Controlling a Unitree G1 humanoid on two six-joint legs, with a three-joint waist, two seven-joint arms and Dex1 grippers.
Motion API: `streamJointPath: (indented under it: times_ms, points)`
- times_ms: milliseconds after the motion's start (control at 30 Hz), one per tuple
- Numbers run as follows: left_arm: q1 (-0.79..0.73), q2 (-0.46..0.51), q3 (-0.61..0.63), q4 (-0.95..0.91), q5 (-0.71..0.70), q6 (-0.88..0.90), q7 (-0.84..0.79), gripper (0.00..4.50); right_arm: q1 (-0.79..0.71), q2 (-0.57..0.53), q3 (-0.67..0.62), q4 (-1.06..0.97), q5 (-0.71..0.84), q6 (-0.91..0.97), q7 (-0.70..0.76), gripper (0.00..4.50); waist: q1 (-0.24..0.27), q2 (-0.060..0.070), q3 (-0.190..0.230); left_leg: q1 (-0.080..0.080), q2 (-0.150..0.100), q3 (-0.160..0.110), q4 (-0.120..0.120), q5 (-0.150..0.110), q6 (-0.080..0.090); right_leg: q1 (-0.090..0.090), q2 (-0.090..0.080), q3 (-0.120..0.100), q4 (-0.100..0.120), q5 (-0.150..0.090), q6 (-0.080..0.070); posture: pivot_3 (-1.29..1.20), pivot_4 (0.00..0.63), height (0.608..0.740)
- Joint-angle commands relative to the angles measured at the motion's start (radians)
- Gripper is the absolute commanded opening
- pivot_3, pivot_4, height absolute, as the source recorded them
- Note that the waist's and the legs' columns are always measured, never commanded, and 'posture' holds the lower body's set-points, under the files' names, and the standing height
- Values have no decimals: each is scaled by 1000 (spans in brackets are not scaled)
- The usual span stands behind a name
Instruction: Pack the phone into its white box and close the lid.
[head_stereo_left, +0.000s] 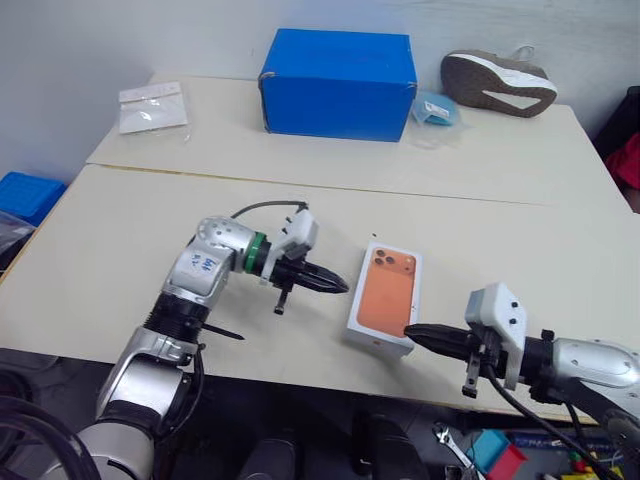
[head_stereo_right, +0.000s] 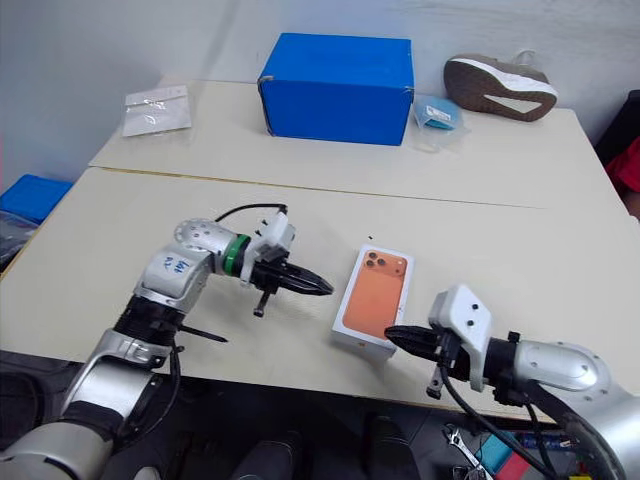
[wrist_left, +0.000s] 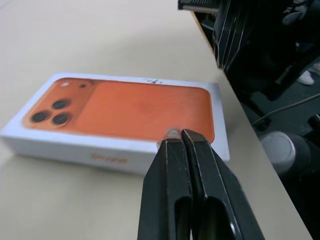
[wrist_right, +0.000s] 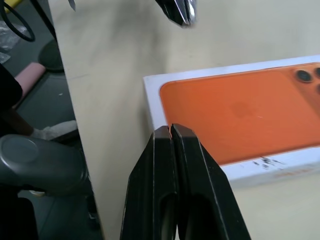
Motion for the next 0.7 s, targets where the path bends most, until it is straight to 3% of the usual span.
streamJointPath:
  times_ms: [33, 300, 700]
  points:
    - [13, -27, -63, 13, 60, -70, 37, 0, -28, 17, 81, 27, -68, -8, -32, 37, 0, 0, 0, 0, 0, 0, 0, 0, 0, 0, 0, 0, 0, 0, 0, 0, 150, 740]
    - [37, 10, -134, 76, 152, -205, 23, 0, -17, 35, 156, 54, -134, -16, -42, 37, -1, 0, 0, 0, 1, 1, 1, 0, -1, -1, 0, 1, 1, 0, 0, 0, 150, 740]
    - [28, -18, -90, 75, 109, -138, 77, 0, 1, 65, 112, 68, -145, -51, -52, 37, -1, 0, -1, 1, 0, 1, 1, 0, -1, 0, 0, 1, 1, 0, 0, 0, 150, 740]
